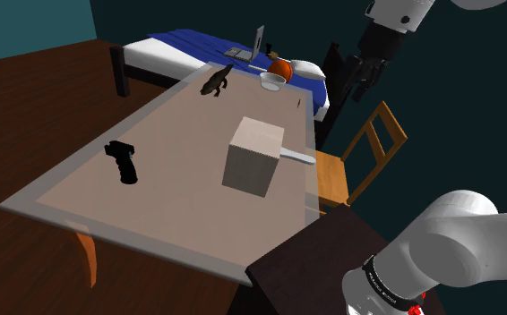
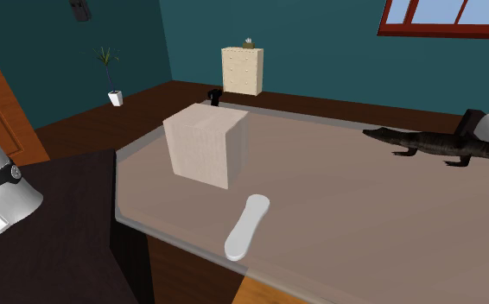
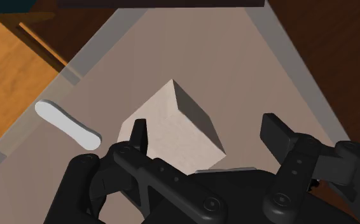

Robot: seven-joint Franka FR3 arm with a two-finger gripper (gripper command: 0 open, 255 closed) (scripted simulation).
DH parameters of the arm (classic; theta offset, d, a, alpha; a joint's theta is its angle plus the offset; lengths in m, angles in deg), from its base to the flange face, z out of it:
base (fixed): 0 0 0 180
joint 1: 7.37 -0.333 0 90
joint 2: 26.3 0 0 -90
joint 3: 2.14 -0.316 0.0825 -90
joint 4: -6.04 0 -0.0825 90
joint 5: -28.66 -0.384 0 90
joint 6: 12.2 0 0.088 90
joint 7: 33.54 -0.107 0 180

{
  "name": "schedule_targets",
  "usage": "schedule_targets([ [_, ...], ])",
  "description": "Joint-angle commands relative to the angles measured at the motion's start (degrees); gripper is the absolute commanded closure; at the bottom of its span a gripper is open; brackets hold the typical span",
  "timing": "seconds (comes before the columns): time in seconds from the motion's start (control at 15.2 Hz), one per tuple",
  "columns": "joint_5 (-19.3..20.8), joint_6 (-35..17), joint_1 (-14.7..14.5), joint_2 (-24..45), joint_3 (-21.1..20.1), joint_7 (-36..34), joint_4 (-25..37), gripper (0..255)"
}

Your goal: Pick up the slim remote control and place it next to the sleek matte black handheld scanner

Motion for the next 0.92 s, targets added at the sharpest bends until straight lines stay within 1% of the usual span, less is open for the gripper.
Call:
schedule_targets([
  [0.0,0.0,0.0,0.0,0.0,0.0,0.0,0.0,0],
  [0.46,4.3,-10.4,0.6,4.0,7.1,11.6,-6.9,0],
  [0.86,7.2,-20.0,1.0,11.3,13.4,21.5,-9.4,0],
])
